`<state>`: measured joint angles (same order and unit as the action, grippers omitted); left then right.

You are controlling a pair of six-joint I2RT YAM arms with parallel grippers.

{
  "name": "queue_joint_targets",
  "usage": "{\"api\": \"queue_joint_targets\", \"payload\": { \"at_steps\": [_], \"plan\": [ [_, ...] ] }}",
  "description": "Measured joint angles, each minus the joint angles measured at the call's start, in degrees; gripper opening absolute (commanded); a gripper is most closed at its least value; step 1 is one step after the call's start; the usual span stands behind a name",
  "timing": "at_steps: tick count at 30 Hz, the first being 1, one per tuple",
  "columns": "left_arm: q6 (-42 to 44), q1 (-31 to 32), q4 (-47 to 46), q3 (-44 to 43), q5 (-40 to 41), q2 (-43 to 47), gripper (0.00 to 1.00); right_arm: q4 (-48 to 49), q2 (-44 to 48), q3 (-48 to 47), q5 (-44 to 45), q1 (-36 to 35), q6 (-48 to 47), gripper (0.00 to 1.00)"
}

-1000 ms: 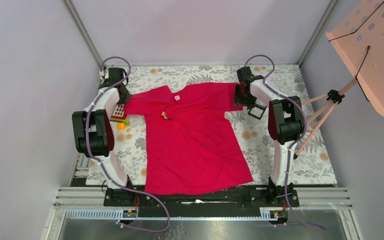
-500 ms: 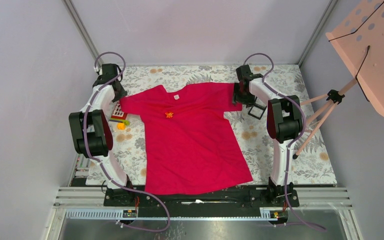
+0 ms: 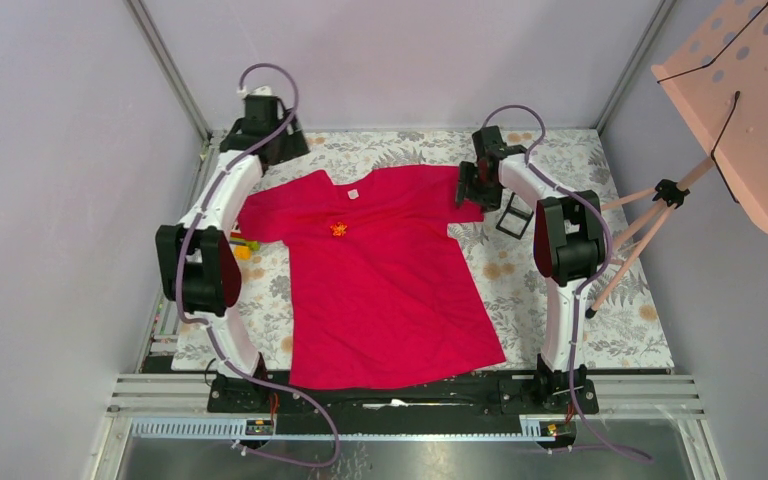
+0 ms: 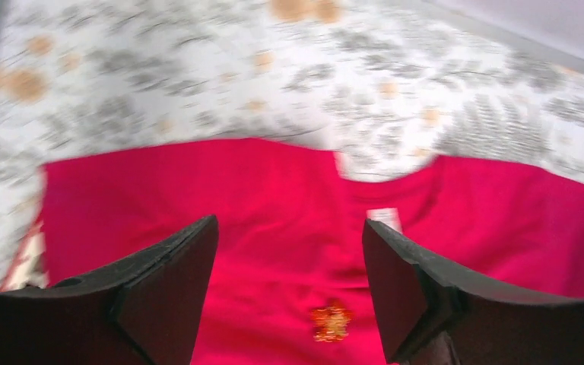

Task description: Pin the brooch onto the clothing

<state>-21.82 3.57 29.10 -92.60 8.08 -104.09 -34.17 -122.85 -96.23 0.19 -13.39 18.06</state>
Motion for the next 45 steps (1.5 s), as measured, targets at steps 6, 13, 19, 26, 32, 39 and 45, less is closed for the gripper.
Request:
{"api": "queue_joint_targets", "payload": {
  "at_steps": [6,13,19,26,32,39,45],
  "plan": [
    [-0.22,9.46,-0.44,-12.07,-3.82,-8.33,0.76,0.52,-0.81,-5.62,-4.26,0.0,2.45,0.69],
    [-1.88,13.99,0.96,-18.88,-7.3,-21.88,0.7,2.67,-0.85,-4.98,-7.1,0.0,4.39,0.69],
    [-3.93,15.28,1.2,-20.31,-8.85,-28.79,0.65,5.14,0.17,1.09,-8.28,0.0,4.83,0.68],
    [-5.88,16.98,-0.5,-22.05,-9.42,-31.1,0.49,7.54,4.11,7.8,-11.06,0.0,5.51,0.68],
    [-7.58,18.18,-1.22,-25.03,-9.79,-33.99,0.45,9.46,8.98,10.8,-12.17,0.0,5.86,0.68],
    [-10.19,19.17,-0.87,-26.43,-8.44,-36.54,0.5,10.78,13.4,13.27,-13.4,0.0,6.01,0.68],
    [-11.43,19.65,-0.74,-26.84,-6.75,-36.74,0.51,11.15,16.04,14.67,-13.46,0.0,6.01,0.68]
  ]
}}
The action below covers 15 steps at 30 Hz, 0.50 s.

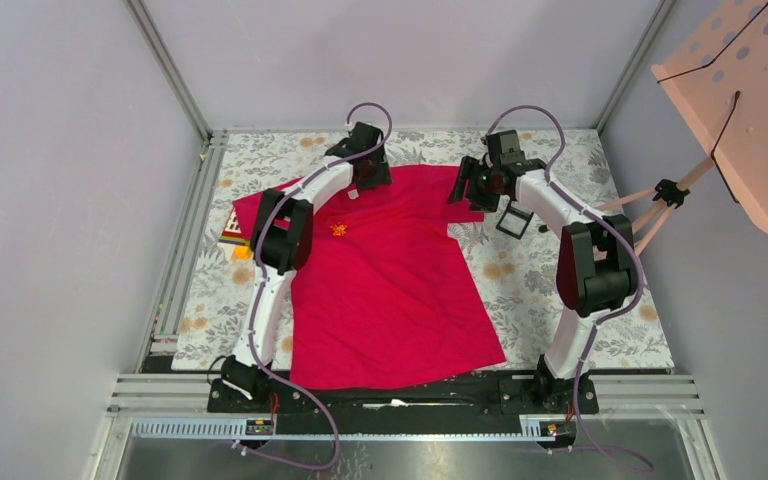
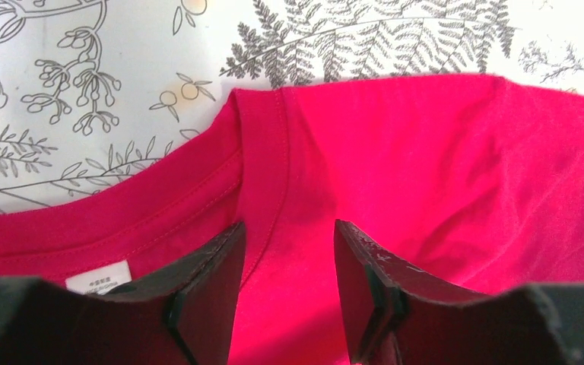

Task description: Pin the brooch onto the clothing

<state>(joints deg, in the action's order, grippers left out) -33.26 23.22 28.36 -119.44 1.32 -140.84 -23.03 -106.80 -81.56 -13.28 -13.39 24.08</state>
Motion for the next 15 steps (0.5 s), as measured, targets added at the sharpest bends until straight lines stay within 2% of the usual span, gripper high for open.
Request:
{"api": "queue_joint_targets", "payload": {
  "at_steps": [15],
  "plan": [
    [-6.88,0.07,-0.2,-11.02,-1.97,-7.13,0.48,0.7,1.88,1.84,-1.29,0.0,0.24,0.68]
  ]
}}
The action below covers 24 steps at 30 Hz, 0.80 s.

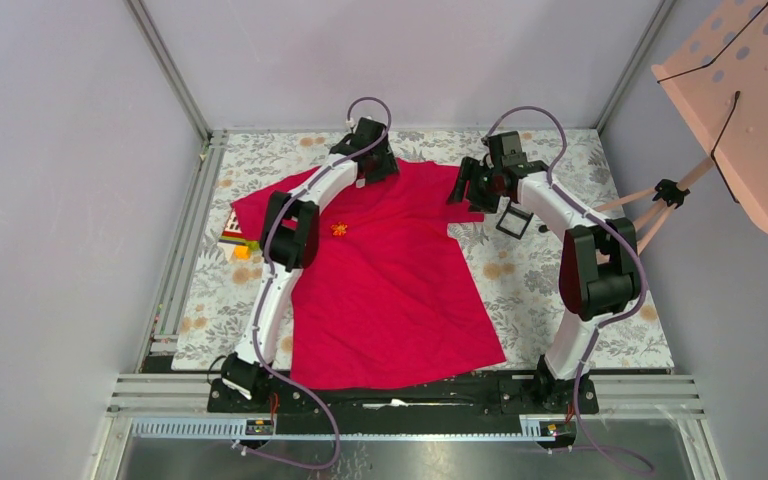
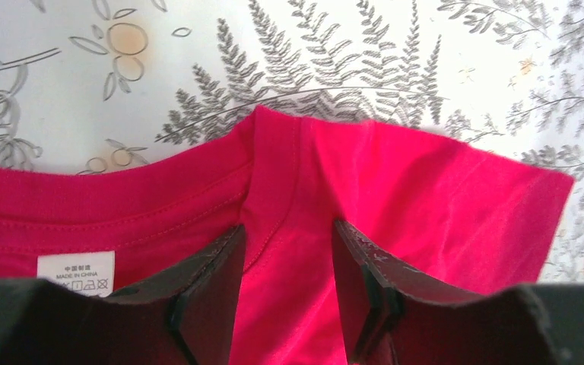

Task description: Pin the brooch onto the clothing

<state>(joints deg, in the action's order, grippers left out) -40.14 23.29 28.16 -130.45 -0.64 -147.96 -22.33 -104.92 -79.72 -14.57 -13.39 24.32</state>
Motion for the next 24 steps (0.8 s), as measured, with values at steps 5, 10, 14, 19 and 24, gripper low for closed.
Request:
{"api": "queue_joint_targets", "payload": {
  "at_steps": [5,10,14,19,24],
  "plan": [
    [-3.28,0.02,-2.6,-0.81,-1.84,-1.25,0.47,0.04,0.31,0.11,-0.04,0.0,0.07,0.68],
    [-6.08,0.0,-5.42,-2.16,-3.48,-2.84,0.47,0.37,0.31,0.66,-0.02,0.0,0.07,0.69],
    [-7.52,-0.09,-6.86,-2.38,-4.24,-3.3,0.48,0.5,1.07,3.02,-0.11,0.0,-0.02,0.71],
    [-7.76,-0.22,-8.98,-2.23,-5.25,-3.43,0.62,0.28,5.18,8.41,-0.09,0.0,-0.7,0.72],
    [-5.9,-0.22,-14.05,4.55,-5.68,0.15,0.77,0.31,9.29,12.66,0.07,0.0,-1.36,0.72]
  ]
}}
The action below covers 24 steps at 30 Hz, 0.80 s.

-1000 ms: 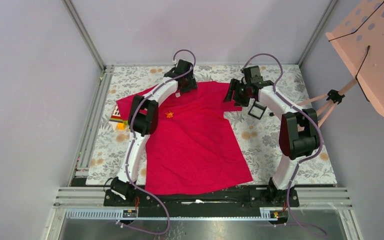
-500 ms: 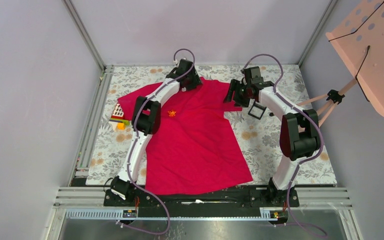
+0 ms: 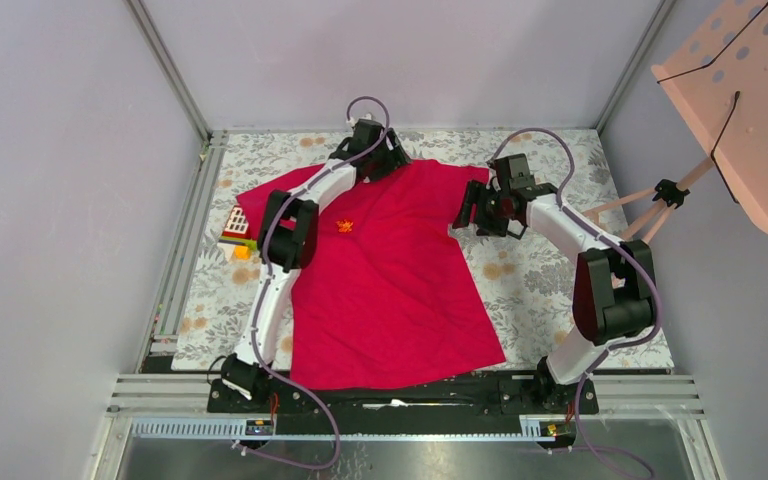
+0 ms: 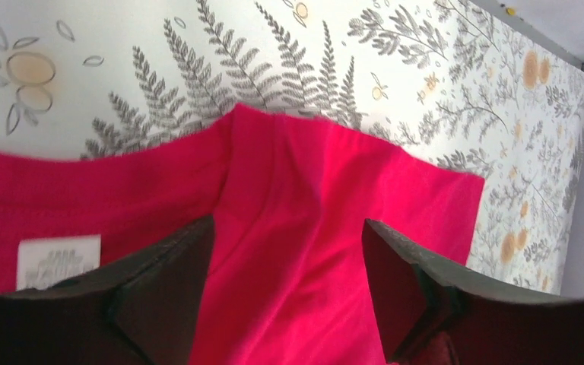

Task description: Pin the brooch onto the clothing

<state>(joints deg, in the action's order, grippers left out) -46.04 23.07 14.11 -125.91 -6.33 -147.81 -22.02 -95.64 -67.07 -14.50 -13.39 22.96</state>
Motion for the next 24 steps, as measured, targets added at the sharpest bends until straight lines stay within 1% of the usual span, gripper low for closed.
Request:
{"api": "queue_joint_targets", "payload": {
  "at_steps": [4,7,10,11,12,15,19,24],
  "plan": [
    [4.07,0.0,0.39,5.38,0.11,6.56,0.8,0.17,-0.04,0.59,-0.09,0.0,0.55,0.72],
    [8.22,0.0,1.31,9.92,0.85,14.25,0.83,0.96,-1.75,-0.22,-0.44,0.0,1.66,0.7],
    [11.93,-0.15,1.62,15.41,2.69,23.71,0.84,2.19,-5.81,-2.73,-1.49,0.0,3.48,0.66],
    [13.05,-0.37,1.57,17.88,3.5,27.32,0.84,2.32,-7.52,-3.98,-1.79,0.0,4.17,0.62],
    [13.62,-0.66,1.51,19.52,3.91,29.81,0.84,2.67,-8.96,-4.92,-2.05,0.0,4.87,0.61],
    [14.25,-2.62,1.29,23.82,4.35,34.86,0.84,3.1,-13.51,-8.46,-3.37,0.0,7.21,0.61],
    [13.6,-7.04,2.34,28.26,4.17,34.73,0.84,3.48,-18.1,-12.35,-4.48,0.0,9.86,0.61],
    [12.0,-10.49,5.86,29.11,3.65,28.15,0.84,2.78,-21.53,-16.04,-4.42,0.0,11.76,0.61]
  ]
}}
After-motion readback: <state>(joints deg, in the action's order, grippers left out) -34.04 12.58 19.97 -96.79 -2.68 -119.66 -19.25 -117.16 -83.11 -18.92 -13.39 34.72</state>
